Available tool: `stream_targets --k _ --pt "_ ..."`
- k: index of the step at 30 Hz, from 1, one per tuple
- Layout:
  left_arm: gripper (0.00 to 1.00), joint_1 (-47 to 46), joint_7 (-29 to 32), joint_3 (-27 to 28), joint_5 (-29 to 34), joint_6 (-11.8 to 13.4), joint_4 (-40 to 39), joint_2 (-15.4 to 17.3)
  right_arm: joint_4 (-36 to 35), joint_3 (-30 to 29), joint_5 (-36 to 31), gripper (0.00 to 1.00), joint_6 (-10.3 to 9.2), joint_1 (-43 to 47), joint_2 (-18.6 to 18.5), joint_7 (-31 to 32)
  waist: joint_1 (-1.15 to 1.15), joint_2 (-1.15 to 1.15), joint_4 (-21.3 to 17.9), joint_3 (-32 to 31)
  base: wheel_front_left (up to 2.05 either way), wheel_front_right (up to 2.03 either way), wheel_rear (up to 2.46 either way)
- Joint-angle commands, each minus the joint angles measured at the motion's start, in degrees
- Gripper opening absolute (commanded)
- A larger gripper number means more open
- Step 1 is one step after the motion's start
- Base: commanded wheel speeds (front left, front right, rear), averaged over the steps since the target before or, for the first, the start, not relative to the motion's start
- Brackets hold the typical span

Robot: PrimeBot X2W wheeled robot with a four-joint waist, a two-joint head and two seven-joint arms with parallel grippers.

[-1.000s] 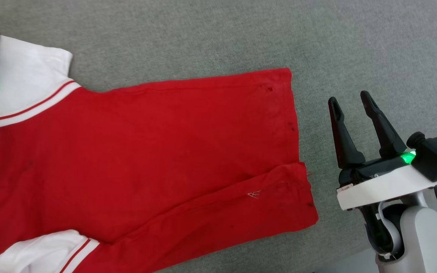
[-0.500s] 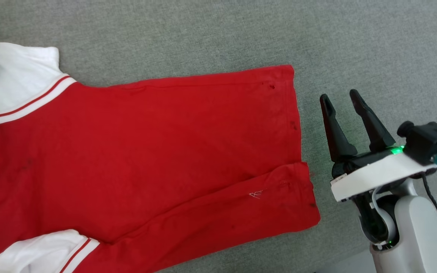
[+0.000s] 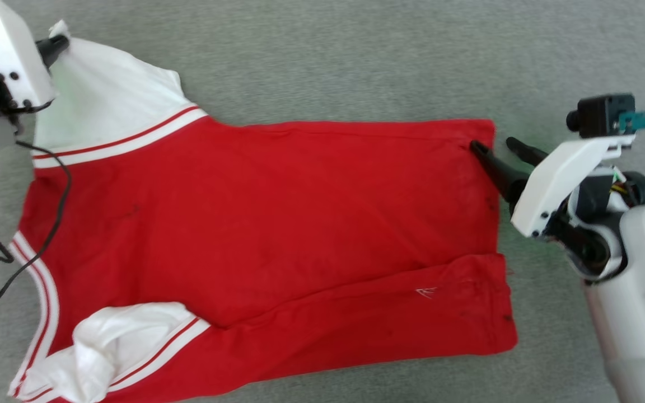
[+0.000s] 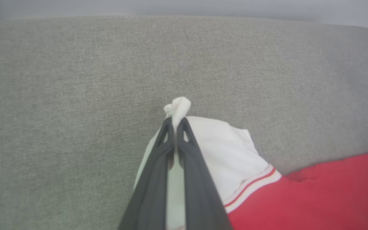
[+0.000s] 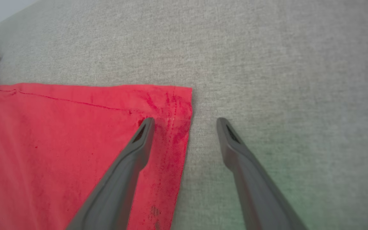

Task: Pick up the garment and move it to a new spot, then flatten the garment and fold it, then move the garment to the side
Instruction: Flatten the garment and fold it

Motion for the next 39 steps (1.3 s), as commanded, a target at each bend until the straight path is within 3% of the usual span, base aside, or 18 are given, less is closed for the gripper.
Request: stream_targets --k 1,9,10,11,12,13,21,29,39 --pt "0.0 -0.78 -0.53 -0.25 0.16 -0.67 -0.39 -0.7 1.92 -0.02 0.69 1.0 -0.02 -1.92 -0.74 2.71 -0.01 0.0 2.45 -0.46 0.0 0.0 0.0" --pt "0.0 -1.43 -3.58 -1.15 0.84 -3.47 -0.93 -2.37 13.19 0.04 -0.65 1.0 -0.03 -6.69 -0.9 15.22 -0.01 0.0 5.99 0.24 0.0 0.0 0.0" --pt "0.0 -1.29 -3.96 -1.18 0.94 -3.67 -0.71 -2.36 14.36 0.29 -0.35 0.8 -0.03 -6.74 -0.49 17.11 -0.01 0.0 6.25 0.16 0.0 0.0 0.0" --pt "0.0 -1.11 -4.41 -1.28 1.05 -3.93 -0.58 -2.53 15.36 0.57 -0.41 0.36 -0.02 -6.8 -0.48 18.84 -0.01 0.0 6.53 0.06 0.0 0.0 0.0" --pt "0.0 -0.96 -4.97 -1.43 1.35 -4.24 -0.5 -2.65 15.82 0.85 -0.53 0.08 -0.01 -7.0 -0.63 19.58 -0.01 0.0 6.78 -0.06 0.0 0.0 0.0" --pt "0.0 -0.7 -5.53 -1.61 1.41 -4.44 -0.39 -2.9 16.0 0.81 -0.38 0.0 -0.01 -7.3 -0.64 20.0 -0.01 0.0 6.98 -0.28 0.0 0.0 0.0" --pt "0.0 2.01 -11.06 -2.31 2.71 -5.76 0.55 -3.84 10.6 -0.71 -3.06 0.0 -0.02 -9.83 -3.95 14.46 -0.01 0.0 8.51 -5.09 0.0 0.0 0.0" --pt "0.0 9.48 -15.57 -1.19 1.03 -4.65 -1.53 -4.4 4.7 -2.76 -3.4 0.0 -0.02 -3.83 -4.99 10.97 -0.01 0.0 10.37 -12.14 0.0 0.0 0.0" --pt "0.0 33.51 -21.9 1.12 -3.57 0.68 -10.8 -3.45 -2.71 -4.94 -2.45 0.0 -0.02 13.98 -4.4 10.28 -0.01 0.0 12.25 -20.29 0.0 0.0 0.0"
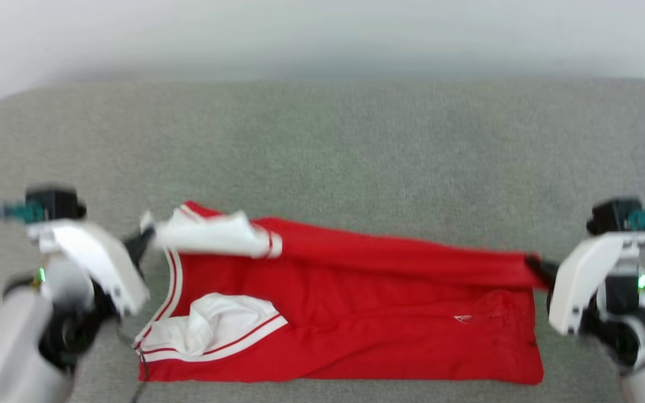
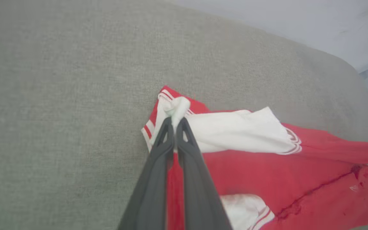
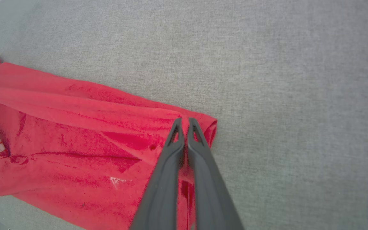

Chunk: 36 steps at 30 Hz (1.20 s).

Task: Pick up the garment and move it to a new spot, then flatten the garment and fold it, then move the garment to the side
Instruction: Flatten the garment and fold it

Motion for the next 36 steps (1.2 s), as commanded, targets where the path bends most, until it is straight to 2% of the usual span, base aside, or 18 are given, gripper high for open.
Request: stream_targets --k 1,5,6,7,8,9,11,14,18,22,25,30,36 --pt "0.0 2.15 -0.48 0.09 -0.27 0.75 -0.91 0.21 -0.39 -0.47 0.45 0.0 -0.02 1.89 0.15 -0.24 0.01 0.0 0.93 -1.97 0.0 0.0 0.0" --pt "0.0 10.85 -0.59 -0.05 -2.54 3.39 -3.4 -0.52 -1.22 -1.51 1.14 0.0 -0.02 8.03 0.55 -0.57 0.01 0.0 1.79 -2.93 0.0 0.0 0.0" --pt "0.0 12.44 -0.78 -0.09 -3.15 3.73 -3.62 -1.07 -1.44 -1.65 1.21 0.15 -0.02 9.2 0.8 -1.01 0.01 0.0 1.87 -3.04 0.0 0.0 0.0" --pt "0.0 13.84 -0.58 -0.61 -3.26 4.01 -3.67 -1.42 -1.46 -1.89 1.47 0.39 -0.02 10.38 1.14 -1.37 0.01 0.0 1.9 -3.05 0.0 0.0 0.0" --pt "0.0 15.02 -0.35 -1.05 -3.89 3.99 -3.7 -2.11 -1.52 -1.61 1.78 1.0 -0.02 11.55 1.47 -1.71 0.01 0.0 1.91 -2.97 0.0 0.0 0.0" --pt "0.16 15.78 -0.89 -1.02 -4.28 4.19 -3.48 -2.86 -1.53 -1.54 2.1 1.0 -0.02 12.36 1.61 -2.45 0.01 0.0 1.95 -2.91 0.0 0.0 0.0" --pt "1.0 17.14 -1.32 -1.87 -3.98 4.45 -2.5 -3.72 -1.47 -1.51 2.46 1.0 -0.02 13.8 1.97 -3.9 0.01 0.0 1.95 -2.98 0.0 0.0 0.0" --pt "1.0 17.63 -3.64 -2.35 -3.05 4.06 -1.48 -5.38 -2.15 -1.1 2.25 1.0 -0.01 15.44 2.78 -6.63 0.01 0.0 1.48 -3.32 0.0 0.0 0.0" --pt "1.0 16.35 -12.04 -0.92 0.44 4.86 -1.58 -6.73 -5.11 -1.0 1.55 1.0 -0.01 15.96 2.93 -11.4 0.01 0.0 0.31 -4.14 0.0 0.0 0.0" --pt "1.0 14.5 -17.07 -1.0 3.89 4.62 -3.54 -7.02 -9.06 -2.59 0.56 1.0 -0.01 15.98 2.58 -13.5 0.01 0.0 -0.18 -5.0 0.0 0.0 0.0" --pt "1.0 13.15 -21.15 -1.04 7.37 5.44 -5.19 -6.81 -11.37 -4.37 -0.7 1.0 -0.02 15.02 2.0 -11.97 0.01 0.0 -0.5 -5.48 0.0 0.0 0.0" --pt "1.0 11.82 -29.26 -0.69 13.34 8.41 -7.95 -7.55 -11.66 -7.58 -1.88 1.0 -0.01 13.46 0.75 -6.31 0.01 0.0 -0.06 -6.09 0.0 0.0 0.0" --pt "1.0 13.01 -33.63 -0.39 17.62 10.96 -11.68 -9.0 -8.97 -9.56 -2.58 1.0 -0.02 12.82 0.03 0.41 0.01 0.0 2.3 -5.5 0.0 0.0 0.0"
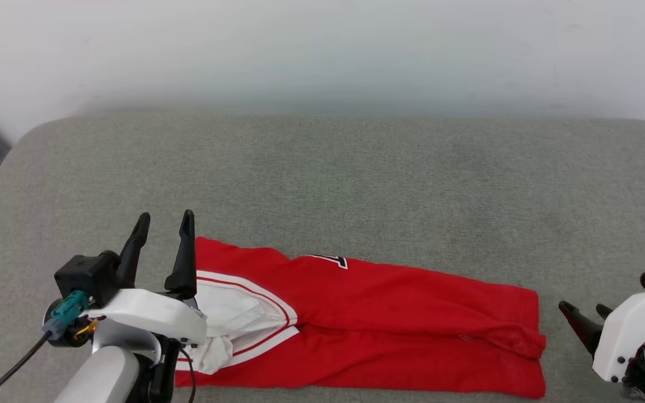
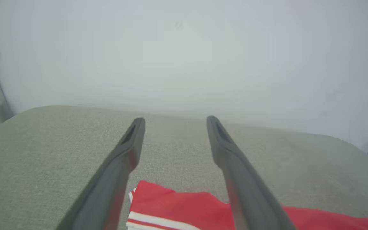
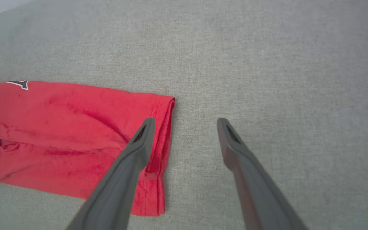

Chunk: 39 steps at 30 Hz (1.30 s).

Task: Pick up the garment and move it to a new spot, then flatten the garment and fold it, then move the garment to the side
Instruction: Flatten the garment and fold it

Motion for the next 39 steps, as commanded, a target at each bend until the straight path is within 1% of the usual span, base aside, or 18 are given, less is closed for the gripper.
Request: stream_targets --k 1,7,10,12,16,17,18,19,23,28,33,36,39 --pt "1.0 0.61 -0.53 0.28 0.78 0.18 -0.79 -0.41 0.71 -0.27 0.04 1.0 -0.02 -0.74 0.52 0.93 0.01 0.0 1.25 0.6 0.0 0.0 0.0" --pt "1.0 1.13 -1.25 0.29 4.81 1.85 -4.61 -0.52 5.11 -0.92 0.33 1.0 -0.02 0.21 2.8 4.83 0.01 0.0 4.84 2.52 0.0 0.0 0.0" --pt "1.0 1.73 -1.33 -0.01 6.3 2.31 -5.91 -0.29 7.3 0.46 1.13 1.0 -0.02 0.12 3.77 5.58 0.01 0.0 5.83 3.23 0.0 0.0 0.0" --pt "1.0 1.87 -1.39 -0.39 7.16 2.4 -6.59 0.03 9.64 1.12 0.92 1.0 -0.02 0.31 3.66 6.52 0.01 0.0 6.26 3.6 0.0 0.0 0.0" --pt "1.0 2.84 -1.01 -0.4 6.86 2.62 -7.12 0.22 13.89 3.34 3.1 1.0 -0.03 0.85 4.36 8.29 0.01 0.0 6.89 3.74 0.0 0.0 0.0" --pt "1.0 2.95 -1.04 -0.19 6.73 2.8 -7.34 0.41 14.53 3.93 3.68 0.95 -0.02 1.0 4.54 8.96 0.01 0.0 6.87 3.56 0.0 0.0 0.0" --pt "1.0 3.07 -1.0 -0.14 6.73 2.94 -7.53 0.53 14.78 4.68 3.97 0.64 -0.01 1.1 4.34 9.23 0.01 0.0 6.8 3.33 0.0 0.0 0.0" --pt "1.0 3.4 -0.8 -0.24 6.9 3.05 -7.65 0.76 14.75 4.97 4.46 0.0 -0.01 1.11 4.18 9.04 0.01 0.0 6.66 3.0 0.0 0.0 0.0" --pt "1.0 4.6 -0.22 -0.54 7.47 3.67 -8.32 1.75 13.07 5.64 4.91 0.0 -0.02 0.52 2.31 7.28 0.01 0.0 5.65 1.25 0.0 0.0 0.0" --pt "1.0 6.4 0.87 -1.07 7.29 4.7 -9.08 2.0 10.51 6.76 5.44 0.0 -0.02 0.01 0.16 5.48 0.01 0.0 3.68 -1.84 0.0 0.0 0.0" --pt "1.0 7.45 1.66 -1.43 7.66 5.59 -10.21 2.43 8.97 6.49 4.92 0.0 -0.03 0.18 -1.25 5.58 0.01 0.0 1.67 -3.29 0.0 0.0 0.0" --pt "1.0 7.86 1.74 -1.18 7.69 6.34 -11.02 2.58 8.18 4.65 4.03 0.0 -0.03 0.29 -2.44 6.27 0.01 0.0 0.09 -3.5 0.0 0.0 0.0" --pt "1.0 8.5 1.88 -1.09 7.55 6.84 -11.68 2.62 7.5 0.53 2.86 0.0 -0.03 0.78 -3.09 6.74 0.01 0.0 -1.21 -3.44 0.0 0.0 0.0"
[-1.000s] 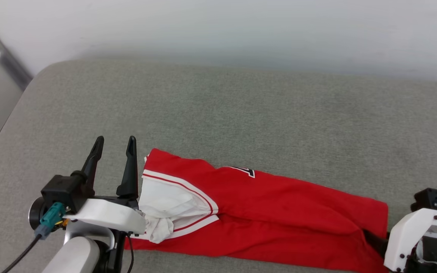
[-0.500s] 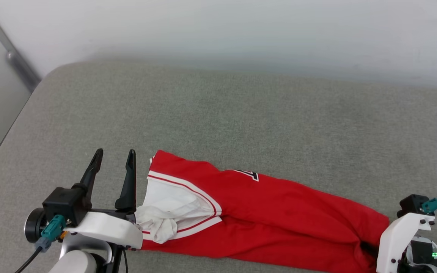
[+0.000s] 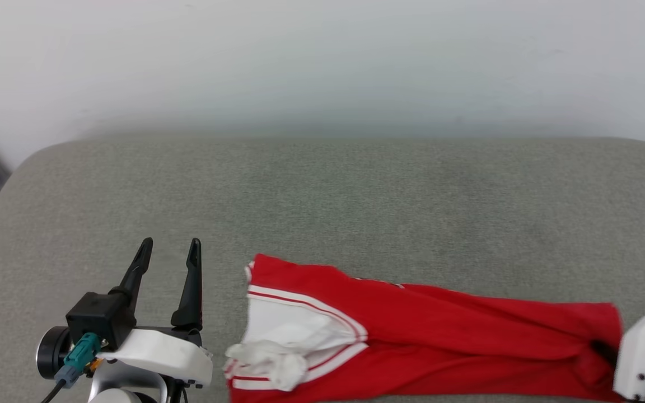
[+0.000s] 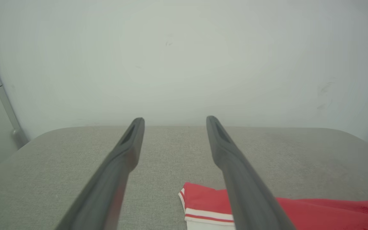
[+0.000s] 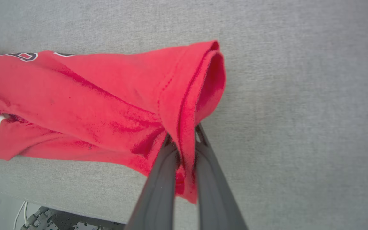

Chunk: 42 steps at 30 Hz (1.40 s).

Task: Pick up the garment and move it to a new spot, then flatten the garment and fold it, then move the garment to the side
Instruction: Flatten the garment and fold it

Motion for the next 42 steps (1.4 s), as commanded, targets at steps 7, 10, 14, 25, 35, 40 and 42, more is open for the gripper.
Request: stream_targets --k 7,10,14,25,35,40,42 --pt "1.0 1.02 0.31 -0.27 -0.33 0.47 -0.35 -0.15 -3.59 -9.78 0.01 0.0 -0.03 0.19 2.41 2.33 0.0 0.0 -2.06 0.5 0.0 0.0 0.0" --pt "1.0 0.74 0.21 -0.41 -0.38 0.27 -0.39 -0.31 -4.01 -13.74 6.93 0.0 -0.02 -2.18 8.66 5.86 0.0 0.0 -2.11 0.74 0.0 0.0 0.0" --pt "1.0 -0.18 0.35 -0.72 -0.18 0.1 -0.27 -0.32 -3.85 -15.46 18.48 0.0 -0.02 -4.28 13.34 12.78 0.0 0.0 -1.52 1.15 0.0 0.0 0.0" --pt "1.0 -2.26 1.0 -1.85 0.4 -0.51 0.19 -0.41 5.72 7.48 42.54 0.0 -0.02 -9.56 14.17 10.12 0.0 0.0 1.84 3.27 0.0 0.0 0.0" --pt "1.0 -4.09 1.19 -2.84 -0.1 -1.71 1.56 -1.28 15.41 28.38 43.57 0.05 -0.02 -17.91 14.15 -5.3 0.0 0.0 6.09 5.24 0.0 0.0 0.0" --pt "1.0 -4.4 0.73 -2.81 -0.37 -2.06 2.5 -1.48 19.22 32.61 42.01 1.0 -0.02 -21.13 14.14 -12.14 0.0 0.0 6.63 5.62 0.0 0.0 0.0" --pt "1.0 -4.19 0.54 -2.77 -0.32 -1.98 2.92 -1.41 19.64 33.83 41.38 1.0 -0.02 -22.17 14.14 -13.36 0.0 0.0 6.32 5.35 0.0 0.0 0.0"
